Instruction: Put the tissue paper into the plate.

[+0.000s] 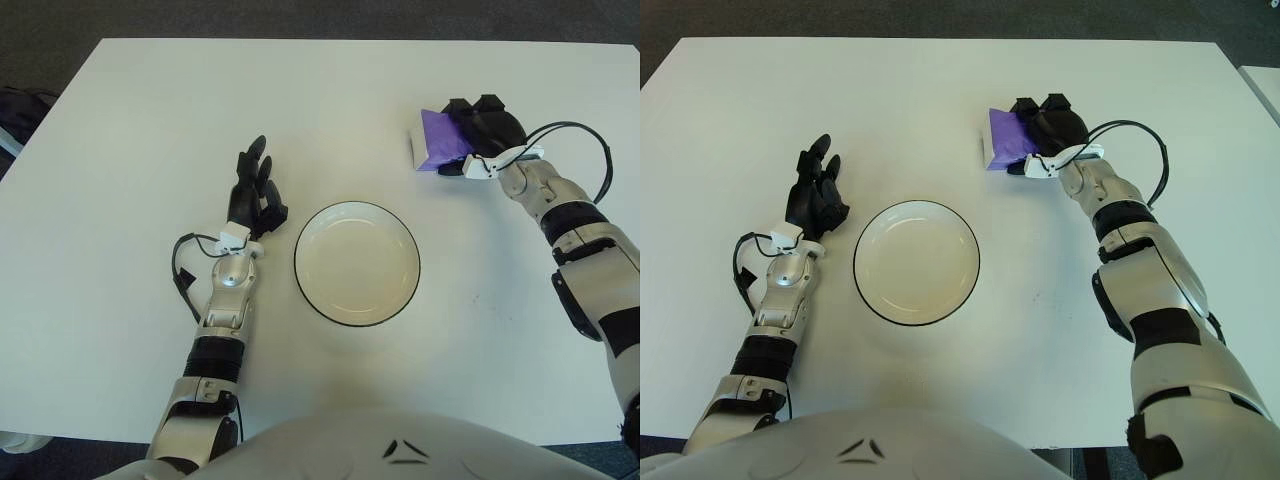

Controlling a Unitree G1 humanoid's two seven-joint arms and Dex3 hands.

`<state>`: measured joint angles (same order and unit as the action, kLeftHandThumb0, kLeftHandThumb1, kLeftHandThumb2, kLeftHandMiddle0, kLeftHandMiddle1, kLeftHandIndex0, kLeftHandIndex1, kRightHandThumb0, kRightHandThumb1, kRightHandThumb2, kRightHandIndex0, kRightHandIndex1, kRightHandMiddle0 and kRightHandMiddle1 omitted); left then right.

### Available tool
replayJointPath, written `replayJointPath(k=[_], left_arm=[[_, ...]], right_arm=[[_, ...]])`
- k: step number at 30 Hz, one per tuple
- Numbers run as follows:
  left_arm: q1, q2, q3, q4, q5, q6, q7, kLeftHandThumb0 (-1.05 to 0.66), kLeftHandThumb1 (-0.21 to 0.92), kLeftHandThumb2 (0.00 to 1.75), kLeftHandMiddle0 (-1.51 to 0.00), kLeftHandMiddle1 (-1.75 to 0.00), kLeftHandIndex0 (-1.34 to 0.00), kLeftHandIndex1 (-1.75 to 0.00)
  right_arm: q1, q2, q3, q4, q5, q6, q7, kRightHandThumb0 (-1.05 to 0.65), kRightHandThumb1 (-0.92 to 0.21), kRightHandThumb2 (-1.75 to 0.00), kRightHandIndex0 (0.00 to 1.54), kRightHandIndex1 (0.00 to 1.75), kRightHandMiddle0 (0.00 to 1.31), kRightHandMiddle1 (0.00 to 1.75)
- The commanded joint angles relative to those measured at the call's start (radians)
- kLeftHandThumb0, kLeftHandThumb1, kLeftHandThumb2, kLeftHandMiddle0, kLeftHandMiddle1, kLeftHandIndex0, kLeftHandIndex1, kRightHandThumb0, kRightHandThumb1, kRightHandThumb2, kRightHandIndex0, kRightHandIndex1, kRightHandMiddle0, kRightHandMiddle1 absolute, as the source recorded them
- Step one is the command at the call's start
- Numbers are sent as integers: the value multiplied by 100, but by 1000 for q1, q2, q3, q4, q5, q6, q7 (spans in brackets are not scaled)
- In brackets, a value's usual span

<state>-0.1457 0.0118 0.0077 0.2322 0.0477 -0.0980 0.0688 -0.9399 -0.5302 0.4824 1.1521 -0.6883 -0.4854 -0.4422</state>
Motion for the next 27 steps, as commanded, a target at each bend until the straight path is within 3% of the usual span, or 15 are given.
replayJointPath(k=[1,10,17,22,27], left_arm=[[79,-5,-5,74,2,87,-6,-79,92,102,-32,0,0,-49],[76,-6,-5,77,4,90,-2,-79,92,101,-32,-1,0,-51],[73,-4,-4,83,1,85,-7,-79,92,101,-33,-1,0,-51],[68,-2,-2,91,-2,83,-11,-80,92,101,-33,-1,0,-52],[65,-1,2,100,-6,78,-12,-79,92,100,-33,-1,0,-52]], right_arm=[[41,19,-7,1,-9,18,-66,-6,-15,-143,123,175,108,175],[63,19,-53,-26,13,13,-181,0,-11,-153,133,175,115,175],[88,17,-100,-67,43,-9,-200,0,-13,-152,137,175,118,175],[128,-10,-156,-211,74,-5,-178,1,-17,-149,136,175,117,175],[150,-22,-223,-371,103,52,-111,-1,-20,-144,135,175,114,175]])
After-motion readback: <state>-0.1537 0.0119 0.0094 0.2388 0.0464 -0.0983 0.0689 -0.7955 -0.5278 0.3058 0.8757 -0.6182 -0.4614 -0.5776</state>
